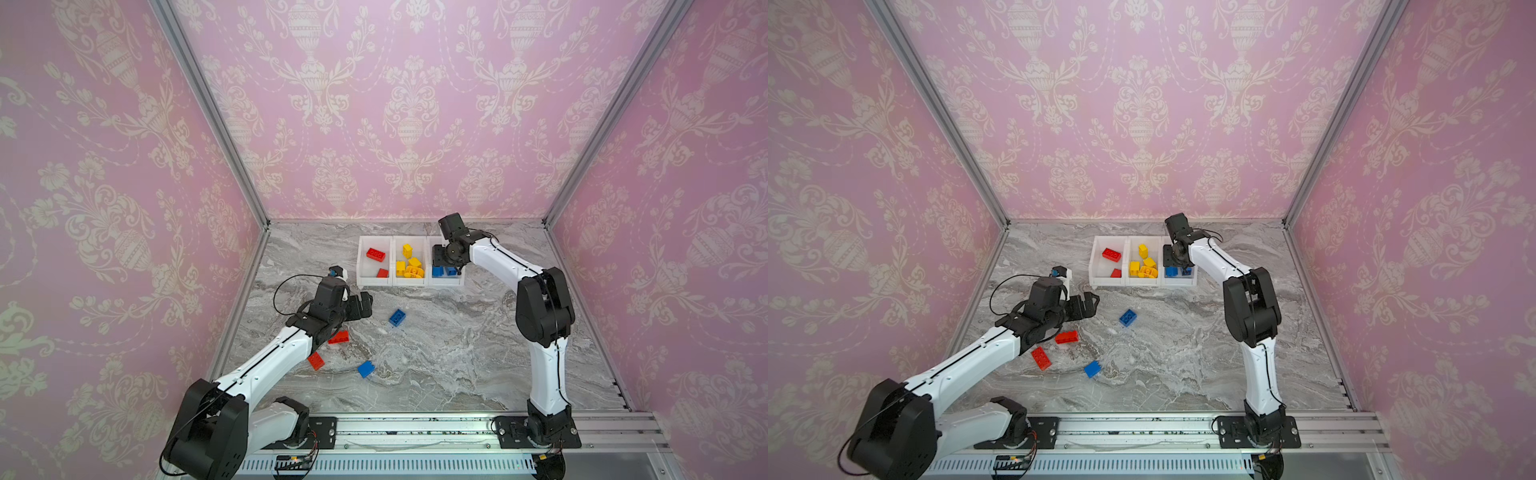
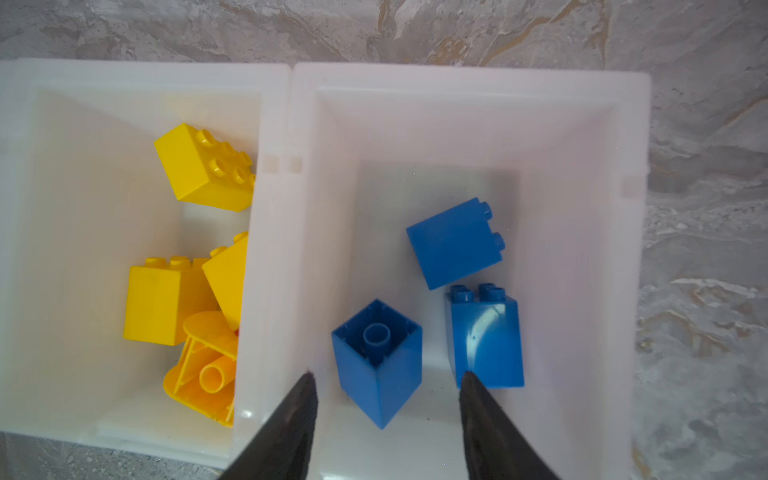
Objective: Sort the legos into containers by color
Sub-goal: 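Carry the blue brick to the compartment nearest the right arm and release, then lower the left gripper onto the red brick while the right gripper withdraws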
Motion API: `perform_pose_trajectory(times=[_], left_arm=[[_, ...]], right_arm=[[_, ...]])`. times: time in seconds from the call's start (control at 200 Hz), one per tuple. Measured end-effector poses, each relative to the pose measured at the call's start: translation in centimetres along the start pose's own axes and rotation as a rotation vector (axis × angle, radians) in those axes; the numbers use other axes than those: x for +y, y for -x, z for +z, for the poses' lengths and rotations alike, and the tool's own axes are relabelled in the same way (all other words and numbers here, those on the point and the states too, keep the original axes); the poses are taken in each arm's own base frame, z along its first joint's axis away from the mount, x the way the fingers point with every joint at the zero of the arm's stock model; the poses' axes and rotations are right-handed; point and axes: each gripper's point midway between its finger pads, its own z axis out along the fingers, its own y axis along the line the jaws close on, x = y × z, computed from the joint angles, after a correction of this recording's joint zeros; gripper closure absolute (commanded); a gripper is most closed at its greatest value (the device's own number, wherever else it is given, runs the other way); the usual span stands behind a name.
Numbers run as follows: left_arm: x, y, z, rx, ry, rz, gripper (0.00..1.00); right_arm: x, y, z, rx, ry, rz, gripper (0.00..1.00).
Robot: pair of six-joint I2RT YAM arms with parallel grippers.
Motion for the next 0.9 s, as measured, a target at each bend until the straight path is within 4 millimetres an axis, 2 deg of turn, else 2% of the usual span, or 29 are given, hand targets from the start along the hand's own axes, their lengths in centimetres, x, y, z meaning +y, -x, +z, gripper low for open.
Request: perform_pose_trajectory(times=[0.37, 0.48, 0.67, 0.901], left_arm=[[0.5, -0.6, -0.3, 0.022, 0.021, -0.001, 0.01], [0.8, -0.9, -0.5, 0.031, 0.040, -0.002, 0.01], [1.7, -1.7, -1.1, 0.081, 0.090, -0.002, 0.01], [3.0, -3.0, -2.6, 0.150, 0.169, 0.000, 0.01]], right_arm=[[0.3, -0.1, -0.1, 0.006, 0.020, -0.002, 0.37], [0.5, 0.0, -0.4, 0.004, 0.032, -0.001, 0.30], [1.4, -0.1, -3.0, -0.018, 0.075, -0.006, 0.16], [2.5, -1.0, -7.1, -0.049, 0.127, -0.023, 0.06]])
